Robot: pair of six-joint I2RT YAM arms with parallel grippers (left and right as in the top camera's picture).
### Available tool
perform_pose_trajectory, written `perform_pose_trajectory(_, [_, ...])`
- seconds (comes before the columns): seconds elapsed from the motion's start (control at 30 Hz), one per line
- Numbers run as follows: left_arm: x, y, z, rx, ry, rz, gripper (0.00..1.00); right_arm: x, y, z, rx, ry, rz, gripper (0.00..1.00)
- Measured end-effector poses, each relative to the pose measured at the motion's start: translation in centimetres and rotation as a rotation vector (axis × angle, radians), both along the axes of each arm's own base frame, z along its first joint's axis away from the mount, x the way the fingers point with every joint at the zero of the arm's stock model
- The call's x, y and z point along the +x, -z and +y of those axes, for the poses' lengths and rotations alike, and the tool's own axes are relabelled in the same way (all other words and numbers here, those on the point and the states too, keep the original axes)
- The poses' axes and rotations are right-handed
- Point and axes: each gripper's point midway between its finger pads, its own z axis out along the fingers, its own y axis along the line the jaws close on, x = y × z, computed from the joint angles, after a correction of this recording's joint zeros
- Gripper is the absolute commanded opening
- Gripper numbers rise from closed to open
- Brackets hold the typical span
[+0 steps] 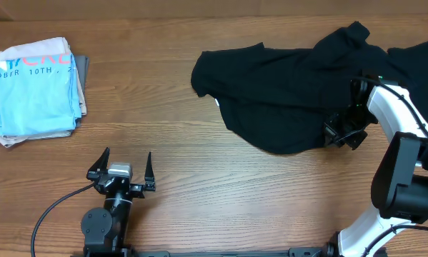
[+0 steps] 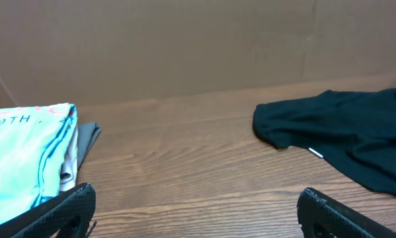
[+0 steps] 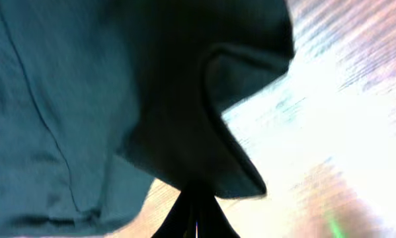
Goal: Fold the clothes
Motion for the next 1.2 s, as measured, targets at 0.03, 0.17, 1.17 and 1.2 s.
perform_pose_trajectory(0.03, [0.0,0.0,0.0,0.0,0.0,0.0,1.0,-0.3,-0.1,0.1,0.008,-0.002,0.01,0.04])
perform_pose_trajectory(0.17, [0.0,0.0,0.0,0.0,0.0,0.0,1.0,-1.4,-0.4,0.6,0.033,-0.001,0.057,0.04])
perform_pose_trajectory(1.17, [0.0,0.0,0.0,0.0,0.0,0.0,1.0,-13.3,-0.7,8.1,-0.065,-0.081,0.221,0.04])
perform_pose_trajectory(1.2, [0.0,0.0,0.0,0.0,0.0,0.0,1.0,-13.7,-0.8,8.9,-0.059,-0.098,0.22,0.04])
